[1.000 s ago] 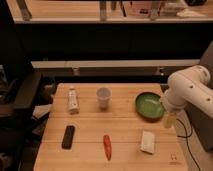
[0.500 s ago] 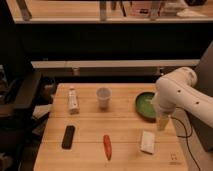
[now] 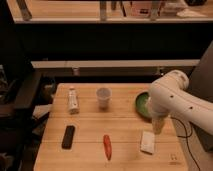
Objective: Place the pepper in the ceramic cup
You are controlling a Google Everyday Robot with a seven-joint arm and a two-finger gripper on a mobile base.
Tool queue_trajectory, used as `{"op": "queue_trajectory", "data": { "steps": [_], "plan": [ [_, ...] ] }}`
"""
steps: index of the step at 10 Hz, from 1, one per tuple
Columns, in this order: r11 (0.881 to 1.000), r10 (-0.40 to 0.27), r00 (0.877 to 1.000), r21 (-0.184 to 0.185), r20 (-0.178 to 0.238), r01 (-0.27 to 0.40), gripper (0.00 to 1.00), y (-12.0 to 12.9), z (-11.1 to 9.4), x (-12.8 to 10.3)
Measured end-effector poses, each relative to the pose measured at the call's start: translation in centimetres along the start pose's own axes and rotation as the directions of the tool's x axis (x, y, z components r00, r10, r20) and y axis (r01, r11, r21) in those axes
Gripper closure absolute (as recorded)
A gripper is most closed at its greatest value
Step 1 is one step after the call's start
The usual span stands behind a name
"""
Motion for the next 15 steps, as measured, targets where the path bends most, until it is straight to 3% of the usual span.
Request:
{"op": "queue_trajectory", "data": {
  "steps": [2,7,9,15],
  "plan": [
    [0.998,-0.064,0.998,0.003,0.001,0.064,0.20,0.1,-0.3,-2.3],
    [0.985,-0.170,0.985,0.013,0.022,0.170,0.20,0.7,-0.3,-4.6],
    [0.976,-0.217,0.975,0.020,0.039,0.216,0.20,0.6,-0.2,-6.6],
    [0.946,-0.324,0.942,0.034,0.083,0.322,0.20,0.9,0.6,-9.4]
  ]
}}
